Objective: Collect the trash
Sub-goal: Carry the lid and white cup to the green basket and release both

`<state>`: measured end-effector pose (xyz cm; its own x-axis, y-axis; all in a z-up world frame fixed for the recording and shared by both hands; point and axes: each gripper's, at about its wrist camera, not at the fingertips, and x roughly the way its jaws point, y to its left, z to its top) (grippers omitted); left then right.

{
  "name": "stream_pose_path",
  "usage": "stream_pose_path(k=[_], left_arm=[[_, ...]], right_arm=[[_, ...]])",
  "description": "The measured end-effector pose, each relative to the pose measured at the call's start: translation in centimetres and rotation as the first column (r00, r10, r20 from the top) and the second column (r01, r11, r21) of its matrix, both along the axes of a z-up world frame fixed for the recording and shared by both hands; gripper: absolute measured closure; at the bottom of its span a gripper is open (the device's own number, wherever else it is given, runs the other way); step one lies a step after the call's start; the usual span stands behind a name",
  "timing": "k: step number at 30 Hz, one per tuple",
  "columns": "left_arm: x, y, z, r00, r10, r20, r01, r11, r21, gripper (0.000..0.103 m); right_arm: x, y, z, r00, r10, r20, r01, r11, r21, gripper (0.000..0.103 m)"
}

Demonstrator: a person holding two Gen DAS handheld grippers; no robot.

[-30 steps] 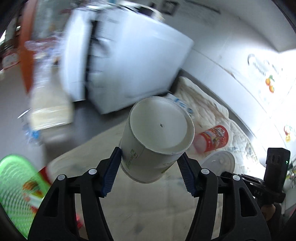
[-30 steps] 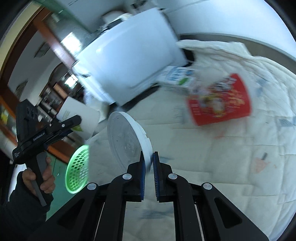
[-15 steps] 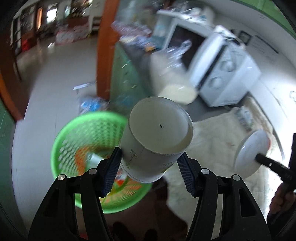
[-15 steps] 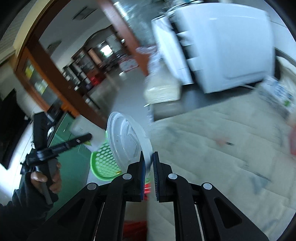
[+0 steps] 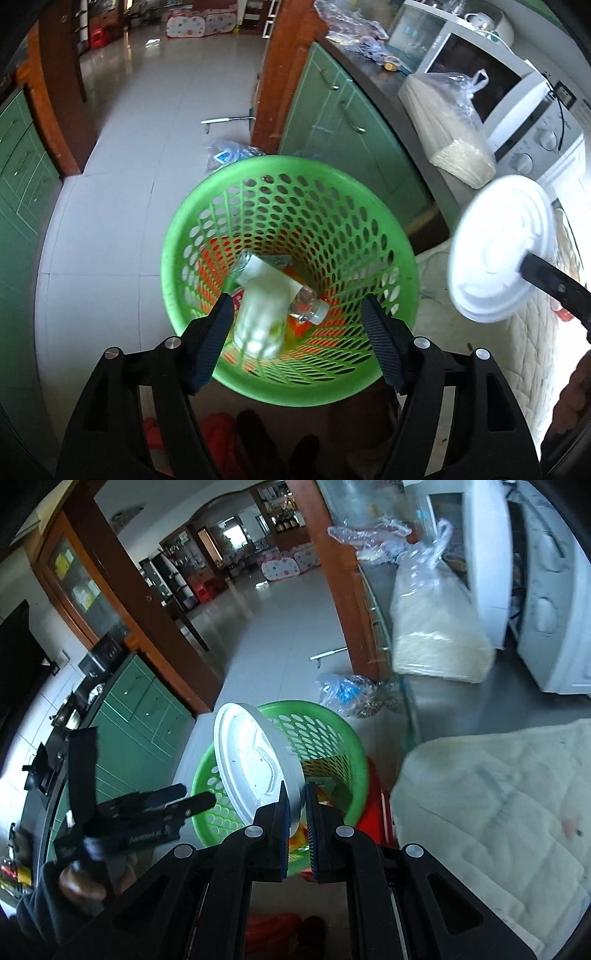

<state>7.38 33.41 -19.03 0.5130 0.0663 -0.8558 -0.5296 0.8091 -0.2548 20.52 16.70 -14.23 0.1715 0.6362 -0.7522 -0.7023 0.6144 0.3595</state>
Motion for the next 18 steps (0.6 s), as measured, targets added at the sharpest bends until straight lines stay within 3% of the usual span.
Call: stream_pose_path(k=[8,12,18], left_arm=[[-1.0,0.3,0.2,1.000,0.023,0.008,-0.023,1.000,-0.005,0.026],[-1.2,0.2,1.1,1.000,0.026,0.017,-0.026,0.999,0.019,0.022],[-0.7,-0.7,2.6,0.999,0.010,0.032,-0.011,0.999,0.030,0.021]], right_arm=[[0.4,2.1,-3.1,0.997,-0.018,-0.081,0.016,0.999,-0.028,0.080],[0.0,0.9,-2.6,0.998,-0.004,-0.064,0.002,1.000,-0.031,0.077],[-0.7,-2.9,-0.5,1.000,-0.008,-0.006,0.008,1.000,-0.005,0.062]])
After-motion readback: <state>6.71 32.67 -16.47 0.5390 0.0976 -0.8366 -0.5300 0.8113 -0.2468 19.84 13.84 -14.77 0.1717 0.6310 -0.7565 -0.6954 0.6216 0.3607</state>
